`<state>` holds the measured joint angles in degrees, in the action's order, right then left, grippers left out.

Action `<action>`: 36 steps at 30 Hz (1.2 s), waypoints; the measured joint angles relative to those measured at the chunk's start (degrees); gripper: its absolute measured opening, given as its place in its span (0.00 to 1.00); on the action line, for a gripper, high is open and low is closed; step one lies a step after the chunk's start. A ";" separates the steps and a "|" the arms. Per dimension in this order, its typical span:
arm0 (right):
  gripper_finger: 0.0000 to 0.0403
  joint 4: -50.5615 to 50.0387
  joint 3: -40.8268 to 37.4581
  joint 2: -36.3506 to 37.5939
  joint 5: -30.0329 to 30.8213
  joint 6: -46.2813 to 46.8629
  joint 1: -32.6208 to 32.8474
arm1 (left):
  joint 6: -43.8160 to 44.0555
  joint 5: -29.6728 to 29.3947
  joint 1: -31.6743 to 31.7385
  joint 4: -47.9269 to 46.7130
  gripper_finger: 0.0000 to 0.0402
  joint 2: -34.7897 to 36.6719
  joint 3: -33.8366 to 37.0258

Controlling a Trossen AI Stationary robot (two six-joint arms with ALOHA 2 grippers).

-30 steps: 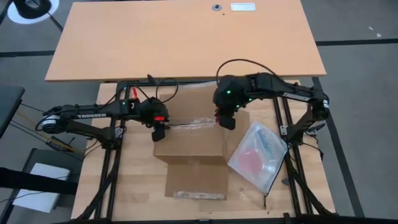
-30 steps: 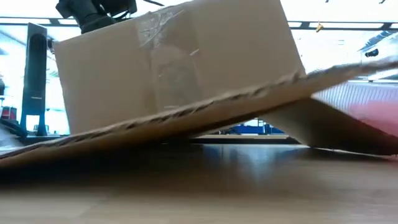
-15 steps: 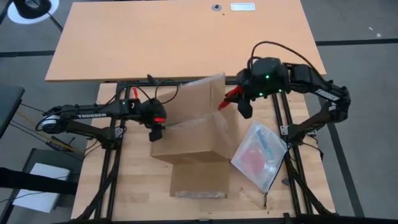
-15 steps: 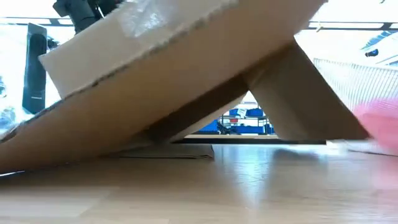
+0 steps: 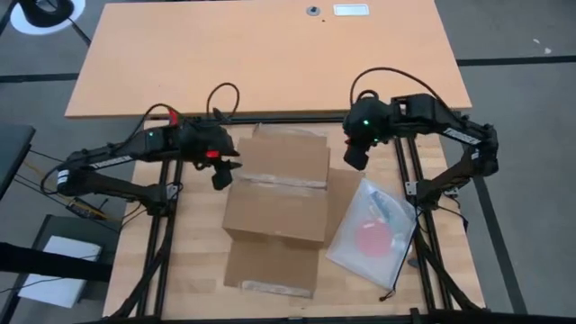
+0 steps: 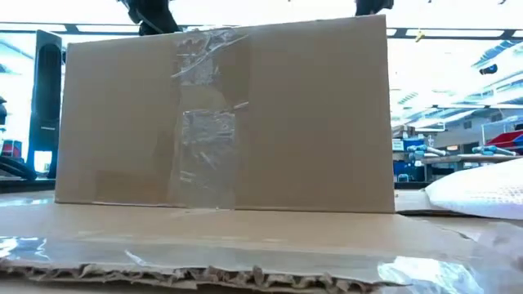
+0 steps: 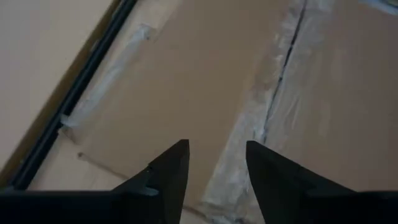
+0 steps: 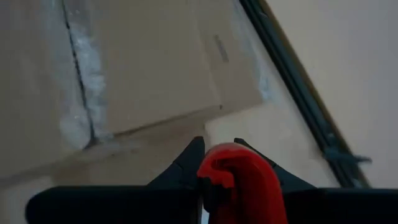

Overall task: Unpack boxes
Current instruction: Break down cardboard box until it is fully flat

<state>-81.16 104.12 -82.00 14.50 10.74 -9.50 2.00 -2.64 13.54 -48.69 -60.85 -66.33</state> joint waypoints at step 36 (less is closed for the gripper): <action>0.15 63.40 -2.08 -24.09 -12.79 -3.87 6.98 | -1.99 16.39 1.09 20.80 0.43 13.57 26.60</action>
<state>-17.76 102.04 -106.08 1.71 6.87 -2.52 0.01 13.75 14.63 -27.89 -47.29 -39.73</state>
